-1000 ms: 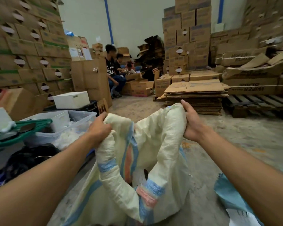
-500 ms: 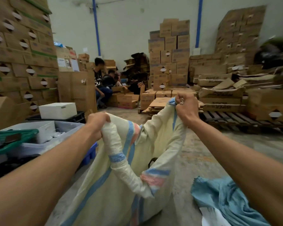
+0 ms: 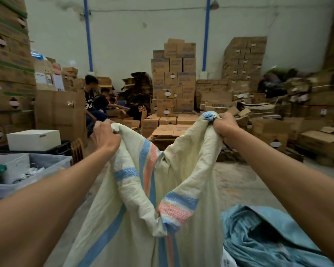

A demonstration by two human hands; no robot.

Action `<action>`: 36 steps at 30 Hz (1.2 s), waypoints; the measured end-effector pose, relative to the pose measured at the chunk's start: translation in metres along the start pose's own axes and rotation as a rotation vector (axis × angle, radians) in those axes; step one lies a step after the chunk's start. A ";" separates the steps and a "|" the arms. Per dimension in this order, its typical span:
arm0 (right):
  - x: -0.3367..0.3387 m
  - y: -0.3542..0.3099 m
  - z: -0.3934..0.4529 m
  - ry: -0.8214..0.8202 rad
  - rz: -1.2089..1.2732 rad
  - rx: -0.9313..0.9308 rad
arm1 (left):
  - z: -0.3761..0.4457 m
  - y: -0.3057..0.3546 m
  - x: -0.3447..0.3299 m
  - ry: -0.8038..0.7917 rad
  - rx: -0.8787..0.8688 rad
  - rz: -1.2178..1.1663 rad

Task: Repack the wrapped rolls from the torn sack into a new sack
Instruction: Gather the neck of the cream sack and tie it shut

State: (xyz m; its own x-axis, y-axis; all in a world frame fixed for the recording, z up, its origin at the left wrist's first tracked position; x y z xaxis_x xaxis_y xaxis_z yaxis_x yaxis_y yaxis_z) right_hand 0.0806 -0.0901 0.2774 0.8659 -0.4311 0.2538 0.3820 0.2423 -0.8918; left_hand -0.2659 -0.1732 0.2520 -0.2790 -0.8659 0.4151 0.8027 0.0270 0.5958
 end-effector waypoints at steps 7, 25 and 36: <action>0.036 0.023 0.002 -0.142 0.467 -0.332 | -0.012 0.034 -0.024 -0.115 0.130 -0.063; 0.028 0.138 -0.038 -0.839 -0.123 -0.448 | -0.102 -0.007 -0.043 -1.226 0.542 0.508; 0.085 0.126 -0.009 0.259 -0.518 0.140 | -0.064 -0.012 -0.016 -0.171 0.534 0.059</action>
State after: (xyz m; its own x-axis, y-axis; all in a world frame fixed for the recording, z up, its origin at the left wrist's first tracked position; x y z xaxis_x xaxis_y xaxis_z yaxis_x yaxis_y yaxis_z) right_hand 0.1993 -0.1038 0.1834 0.4550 -0.7175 0.5274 0.7878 0.0481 -0.6141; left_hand -0.2369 -0.1916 0.1940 -0.3593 -0.7629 0.5374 0.4535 0.3606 0.8151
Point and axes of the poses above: each hand's wrist, its own z-axis towards the middle knuckle, its own x-axis out of the back of the hand, y = z × x, the point moved 4 cm from there along z, towards the middle knuckle, and after that the axes turned 6 degrees about y, right-handed, at the moved point
